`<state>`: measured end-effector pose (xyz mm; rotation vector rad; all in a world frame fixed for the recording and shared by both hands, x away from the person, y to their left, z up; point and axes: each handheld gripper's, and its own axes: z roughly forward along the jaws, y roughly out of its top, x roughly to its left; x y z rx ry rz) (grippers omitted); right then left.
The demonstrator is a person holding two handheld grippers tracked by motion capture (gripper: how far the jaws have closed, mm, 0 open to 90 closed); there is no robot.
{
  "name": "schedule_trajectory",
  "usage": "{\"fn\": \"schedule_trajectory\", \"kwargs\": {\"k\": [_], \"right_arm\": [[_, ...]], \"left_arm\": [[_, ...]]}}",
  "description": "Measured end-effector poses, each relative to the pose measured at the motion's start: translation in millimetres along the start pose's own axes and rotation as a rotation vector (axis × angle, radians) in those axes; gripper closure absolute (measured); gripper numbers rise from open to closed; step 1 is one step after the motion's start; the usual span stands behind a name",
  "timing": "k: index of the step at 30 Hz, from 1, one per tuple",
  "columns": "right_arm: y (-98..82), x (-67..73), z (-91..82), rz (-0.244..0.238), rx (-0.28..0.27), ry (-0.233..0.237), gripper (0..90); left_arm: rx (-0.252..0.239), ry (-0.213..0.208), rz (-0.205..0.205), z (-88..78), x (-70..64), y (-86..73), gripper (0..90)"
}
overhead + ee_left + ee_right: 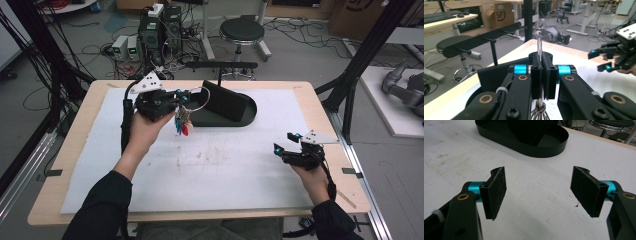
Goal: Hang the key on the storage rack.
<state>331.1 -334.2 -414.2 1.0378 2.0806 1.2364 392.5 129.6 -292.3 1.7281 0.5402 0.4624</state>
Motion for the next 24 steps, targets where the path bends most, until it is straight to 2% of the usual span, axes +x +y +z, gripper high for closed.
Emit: {"fn": "schedule_trajectory", "kwargs": {"k": [8,15,24], "right_arm": [[0.5,0.5,0.2,-0.006,-0.003,0.005,29.5],[0.3,-0.4,0.5,-0.013,-0.003,0.006,29.5],[0.2,-0.6,1.3,-0.012,-0.002,0.006,29.7]], "left_arm": [[0.005,0.028,0.004,12.6,9.2,7.8,86.4],[0.015,0.069,0.003,25.6,19.7,13.5,86.4],[0.023,0.125,-0.031,42.3,37.1,15.0,86.4]]}}
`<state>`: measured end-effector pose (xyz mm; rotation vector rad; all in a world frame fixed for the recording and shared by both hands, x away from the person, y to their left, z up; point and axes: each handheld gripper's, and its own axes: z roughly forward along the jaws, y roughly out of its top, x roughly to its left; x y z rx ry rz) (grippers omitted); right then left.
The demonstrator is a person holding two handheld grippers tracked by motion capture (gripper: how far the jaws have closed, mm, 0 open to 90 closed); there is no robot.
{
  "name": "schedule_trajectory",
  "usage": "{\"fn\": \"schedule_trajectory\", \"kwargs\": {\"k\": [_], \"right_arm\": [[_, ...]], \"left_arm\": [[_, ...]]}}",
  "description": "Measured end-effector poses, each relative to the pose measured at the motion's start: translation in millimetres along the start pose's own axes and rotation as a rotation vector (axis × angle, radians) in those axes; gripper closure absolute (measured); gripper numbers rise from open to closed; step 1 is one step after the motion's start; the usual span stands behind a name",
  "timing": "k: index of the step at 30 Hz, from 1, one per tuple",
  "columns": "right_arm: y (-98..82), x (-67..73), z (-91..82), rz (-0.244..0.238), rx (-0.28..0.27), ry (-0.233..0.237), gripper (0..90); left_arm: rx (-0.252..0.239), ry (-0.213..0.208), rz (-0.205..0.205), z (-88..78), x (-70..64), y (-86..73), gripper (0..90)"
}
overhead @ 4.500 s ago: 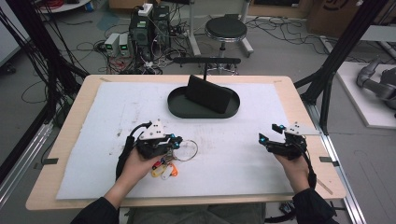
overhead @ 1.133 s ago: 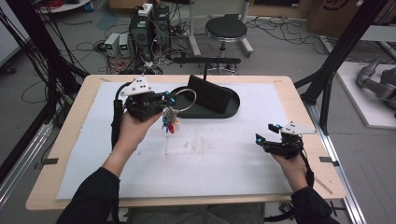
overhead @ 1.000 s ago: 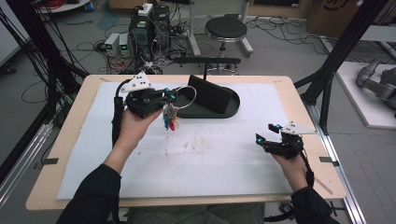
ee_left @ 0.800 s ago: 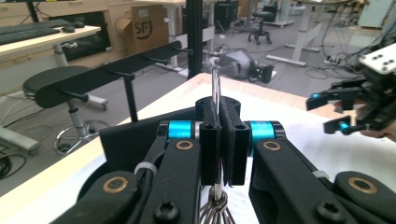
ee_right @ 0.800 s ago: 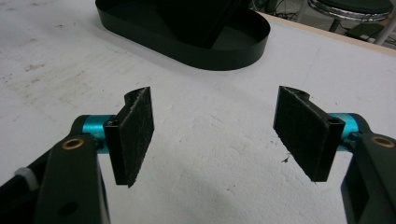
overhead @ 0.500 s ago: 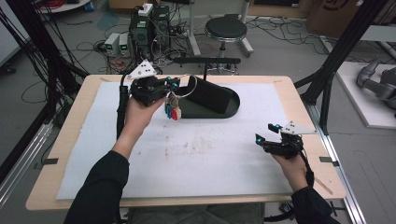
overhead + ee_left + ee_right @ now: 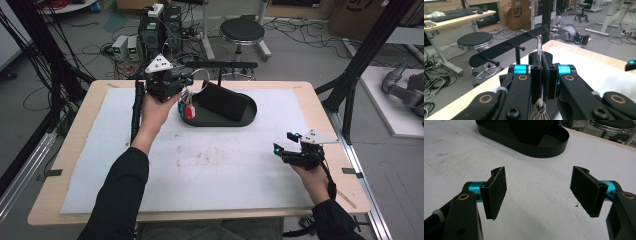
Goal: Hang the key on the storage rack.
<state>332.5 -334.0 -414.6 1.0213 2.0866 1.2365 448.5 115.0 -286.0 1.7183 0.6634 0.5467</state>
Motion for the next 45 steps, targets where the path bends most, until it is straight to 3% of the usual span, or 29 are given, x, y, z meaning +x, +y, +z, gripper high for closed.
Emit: {"fn": "schedule_trajectory", "kwargs": {"k": [23,30,45], "right_arm": [[-0.2,-0.6,1.4,-0.005,0.004,-0.001,29.8],[-0.5,-1.3,1.5,-0.005,0.004,-0.001,29.8],[-0.4,-2.1,0.9,-0.003,0.001,-0.003,29.8]], "left_arm": [[0.014,0.096,-0.11,29.3,39.5,-27.0,86.4],[0.013,0.104,-0.137,33.3,43.4,-32.1,86.4],[0.031,0.122,-0.153,38.3,45.9,-37.8,86.1]]}}
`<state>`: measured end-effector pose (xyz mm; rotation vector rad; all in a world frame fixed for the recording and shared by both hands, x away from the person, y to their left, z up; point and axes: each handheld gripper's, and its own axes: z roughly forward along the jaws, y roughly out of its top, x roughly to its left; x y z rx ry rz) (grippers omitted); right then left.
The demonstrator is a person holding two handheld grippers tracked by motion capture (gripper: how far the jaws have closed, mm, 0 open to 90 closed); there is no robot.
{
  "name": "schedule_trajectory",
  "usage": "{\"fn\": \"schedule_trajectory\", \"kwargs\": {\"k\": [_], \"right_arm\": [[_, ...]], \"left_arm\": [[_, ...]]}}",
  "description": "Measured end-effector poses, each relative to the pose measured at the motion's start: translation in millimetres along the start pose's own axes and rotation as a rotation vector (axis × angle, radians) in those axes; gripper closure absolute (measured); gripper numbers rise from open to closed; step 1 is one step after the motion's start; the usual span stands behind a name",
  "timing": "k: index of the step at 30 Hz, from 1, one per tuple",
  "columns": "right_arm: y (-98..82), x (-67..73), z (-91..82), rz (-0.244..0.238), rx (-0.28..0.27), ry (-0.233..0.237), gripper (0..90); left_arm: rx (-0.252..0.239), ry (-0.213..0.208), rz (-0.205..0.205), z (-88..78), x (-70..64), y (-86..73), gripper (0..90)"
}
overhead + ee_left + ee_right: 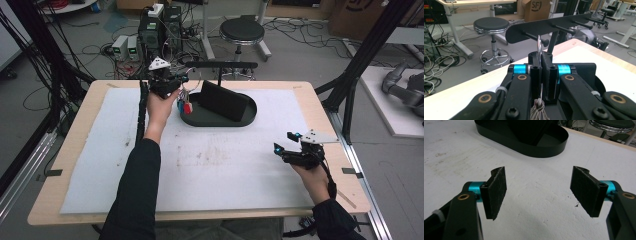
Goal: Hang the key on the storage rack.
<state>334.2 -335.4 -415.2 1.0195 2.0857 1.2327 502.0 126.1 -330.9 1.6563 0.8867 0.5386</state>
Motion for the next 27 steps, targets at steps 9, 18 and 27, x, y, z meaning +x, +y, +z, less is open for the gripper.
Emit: {"fn": "schedule_trajectory", "kwargs": {"k": [9,18,27], "right_arm": [[-0.1,0.0,1.3,0.001,0.002,0.005,29.8],[-0.4,-1.8,1.8,0.007,0.005,0.001,29.7],[0.5,-4.0,-0.1,0.019,-0.003,-0.011,29.7]], "left_arm": [[0.008,0.058,0.018,-4.0,-2.1,-1.9,71.0],[0.008,0.092,0.088,-28.9,-15.1,-5.1,41.9],[0.006,0.028,0.149,-73.0,-40.0,-23.3,33.0]]}}
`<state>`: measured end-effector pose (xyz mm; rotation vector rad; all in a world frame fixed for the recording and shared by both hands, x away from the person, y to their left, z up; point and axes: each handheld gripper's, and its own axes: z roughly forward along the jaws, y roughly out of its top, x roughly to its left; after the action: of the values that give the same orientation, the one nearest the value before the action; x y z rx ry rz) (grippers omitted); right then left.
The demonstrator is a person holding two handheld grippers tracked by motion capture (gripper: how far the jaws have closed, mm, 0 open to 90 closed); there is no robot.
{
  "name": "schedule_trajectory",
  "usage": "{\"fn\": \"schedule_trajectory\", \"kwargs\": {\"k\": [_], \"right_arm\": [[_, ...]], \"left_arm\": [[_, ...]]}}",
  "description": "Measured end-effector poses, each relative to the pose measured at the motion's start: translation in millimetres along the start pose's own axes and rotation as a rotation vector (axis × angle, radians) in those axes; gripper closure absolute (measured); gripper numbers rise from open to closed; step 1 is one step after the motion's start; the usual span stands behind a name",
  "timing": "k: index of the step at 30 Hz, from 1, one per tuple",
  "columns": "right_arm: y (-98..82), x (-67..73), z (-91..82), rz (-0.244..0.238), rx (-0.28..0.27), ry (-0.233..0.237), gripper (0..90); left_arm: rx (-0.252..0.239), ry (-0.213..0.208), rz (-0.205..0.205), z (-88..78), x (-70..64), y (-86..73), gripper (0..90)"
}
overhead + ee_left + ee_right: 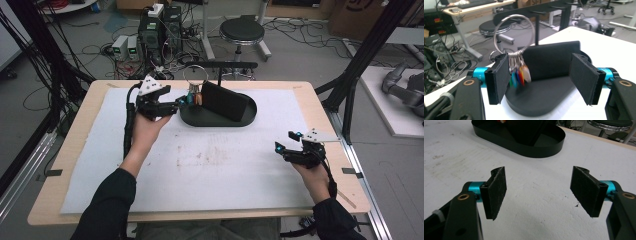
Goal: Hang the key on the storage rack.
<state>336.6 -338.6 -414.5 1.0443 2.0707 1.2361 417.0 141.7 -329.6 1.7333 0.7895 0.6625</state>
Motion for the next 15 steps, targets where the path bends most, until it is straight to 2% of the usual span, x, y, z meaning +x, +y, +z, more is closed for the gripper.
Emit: {"fn": "schedule_trajectory", "kwargs": {"k": [1,2,4,6,10,15], "right_arm": [[0.2,-0.1,0.0,0.0,0.0,-0.003,29.7],[0.2,-0.1,0.0,0.0,0.0,-0.003,29.7],[0.8,0.0,0.2,0.006,0.0,-0.008,29.7],[1.9,-0.1,1.5,0.008,-0.003,-0.016,29.7],[3.0,1.2,4.8,0.004,0.005,-0.024,29.7],[4.6,4.2,7.3,0.0,0.01,-0.03,29.7]], "left_arm": [[-0.001,-0.012,0.011,-11.7,-6.5,-5.1,32.5],[-0.001,-0.012,0.011,-11.7,-6.5,-5.1,31.3],[-0.004,-0.015,0.033,-24.2,-13.4,-11.7,31.0],[-0.009,-0.024,0.056,-37.8,-20.4,-20.6,29.9],[-0.011,-0.021,0.074,-58.7,-28.3,-40.6,28.5],[-0.007,-0.007,0.056,-84.3,-28.1,-79.7,28.5]]}}
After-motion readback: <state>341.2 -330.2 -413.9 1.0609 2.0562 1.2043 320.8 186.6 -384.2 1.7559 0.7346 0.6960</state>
